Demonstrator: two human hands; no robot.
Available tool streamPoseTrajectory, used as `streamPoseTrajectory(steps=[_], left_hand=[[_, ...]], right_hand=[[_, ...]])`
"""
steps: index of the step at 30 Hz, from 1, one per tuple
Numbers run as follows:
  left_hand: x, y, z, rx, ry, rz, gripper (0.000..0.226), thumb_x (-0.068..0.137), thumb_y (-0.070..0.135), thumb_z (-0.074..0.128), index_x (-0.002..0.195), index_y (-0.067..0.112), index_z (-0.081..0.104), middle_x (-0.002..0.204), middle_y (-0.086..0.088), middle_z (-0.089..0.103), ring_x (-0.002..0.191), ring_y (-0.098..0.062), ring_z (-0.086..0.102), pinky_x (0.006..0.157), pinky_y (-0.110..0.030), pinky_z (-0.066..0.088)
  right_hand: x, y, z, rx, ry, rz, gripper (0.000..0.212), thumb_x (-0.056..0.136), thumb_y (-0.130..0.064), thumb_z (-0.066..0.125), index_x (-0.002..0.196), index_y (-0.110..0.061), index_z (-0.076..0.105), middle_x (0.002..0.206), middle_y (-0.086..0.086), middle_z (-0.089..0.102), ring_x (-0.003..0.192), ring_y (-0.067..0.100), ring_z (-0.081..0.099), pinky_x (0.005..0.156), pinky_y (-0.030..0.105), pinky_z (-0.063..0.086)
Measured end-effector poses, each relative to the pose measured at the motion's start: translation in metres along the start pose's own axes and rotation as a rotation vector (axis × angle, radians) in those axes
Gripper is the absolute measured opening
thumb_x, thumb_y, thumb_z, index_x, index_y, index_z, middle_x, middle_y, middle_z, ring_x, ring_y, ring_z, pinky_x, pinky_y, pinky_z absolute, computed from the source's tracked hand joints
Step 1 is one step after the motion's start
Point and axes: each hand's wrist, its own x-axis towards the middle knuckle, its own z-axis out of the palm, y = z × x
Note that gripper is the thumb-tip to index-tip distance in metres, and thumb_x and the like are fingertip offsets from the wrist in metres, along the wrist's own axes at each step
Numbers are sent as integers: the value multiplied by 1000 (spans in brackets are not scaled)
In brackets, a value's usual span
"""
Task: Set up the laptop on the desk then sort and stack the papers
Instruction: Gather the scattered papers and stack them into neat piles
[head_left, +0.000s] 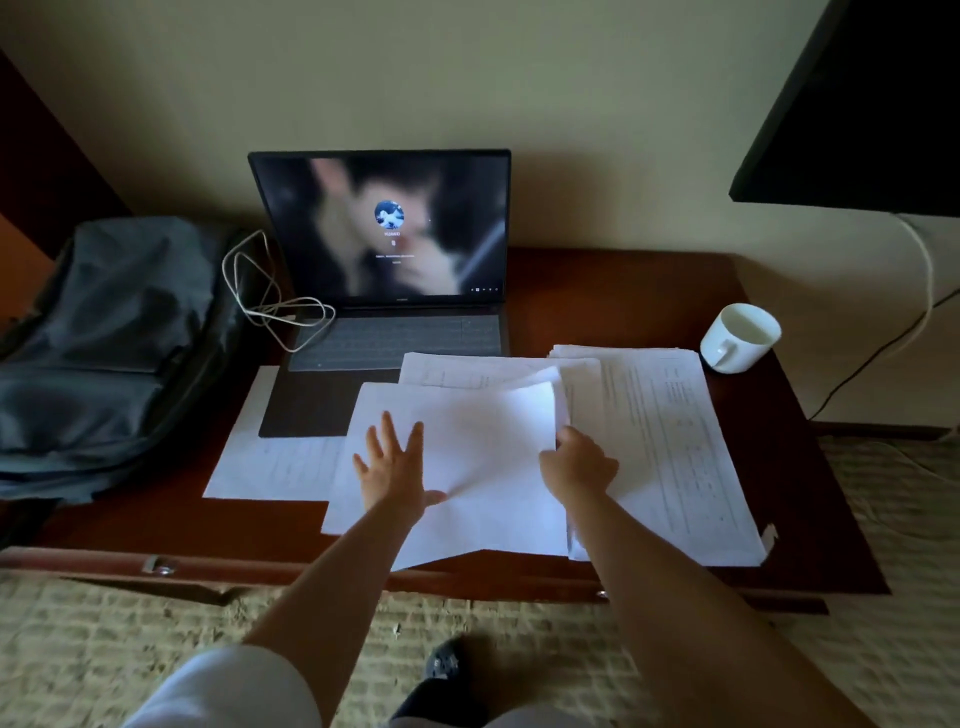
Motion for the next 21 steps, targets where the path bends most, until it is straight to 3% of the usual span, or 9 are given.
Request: streamPoseTrajectory(steps=[3,5,8,10,13,16,18,21], left_hand=[[0,-6,-2,-92,10,-93,97,81,65,54,152,25,1,158,-15,-8,146,-36,1,116,-51,18],[3,-11,-8,-216,58,-169,86,87,59,52,151,22,8,158,-15,4,145,-34,9,116,-47,23],[13,-15,-21,-433,41,-244,75,92,44,54,149,18,14,152,-15,24,139,-32,27,110,-44,34],[20,-14,-28,-562,-23,-279,68,92,31,56,147,15,19,145,-16,34,130,-33,39,101,-44,42],[31,-11,-34,-672,-75,-338,60,89,21,55,142,13,27,139,-17,37,115,-35,51,92,-44,50],[39,-11,-38,-739,-71,-411,55,86,17,56,135,8,35,131,-16,44,108,-34,56,86,-40,52],[44,-12,-40,-824,-97,-482,50,85,16,56,131,7,39,113,-13,55,101,-31,57,80,-38,53],[44,-14,-44,-918,-142,-523,34,88,11,54,122,7,51,92,-8,54,86,-23,54,73,-31,49]], right_hand=[[-3,1,-7,311,137,-48,11,94,-13,50,101,-12,58,99,6,65,95,25,64,78,28,49],[3,4,-15,407,198,46,23,95,-9,46,117,-10,51,111,13,63,100,31,63,82,36,54],[14,8,-20,371,129,160,48,94,-5,42,141,-13,32,124,16,57,104,34,61,86,46,54],[17,9,-17,284,101,177,48,93,-4,44,141,-7,37,129,20,54,114,36,54,95,43,50],[18,7,-13,158,27,236,50,87,-13,55,135,-6,41,128,19,48,116,33,48,94,40,46],[24,5,-11,428,-49,398,63,84,-9,58,140,-9,31,127,17,46,108,33,54,87,40,53],[26,6,-12,637,-42,442,60,84,-4,58,139,-8,35,125,15,53,107,33,57,89,40,53],[22,4,-13,673,-17,404,50,86,-3,49,136,-6,44,130,14,54,114,33,56,96,43,51]])
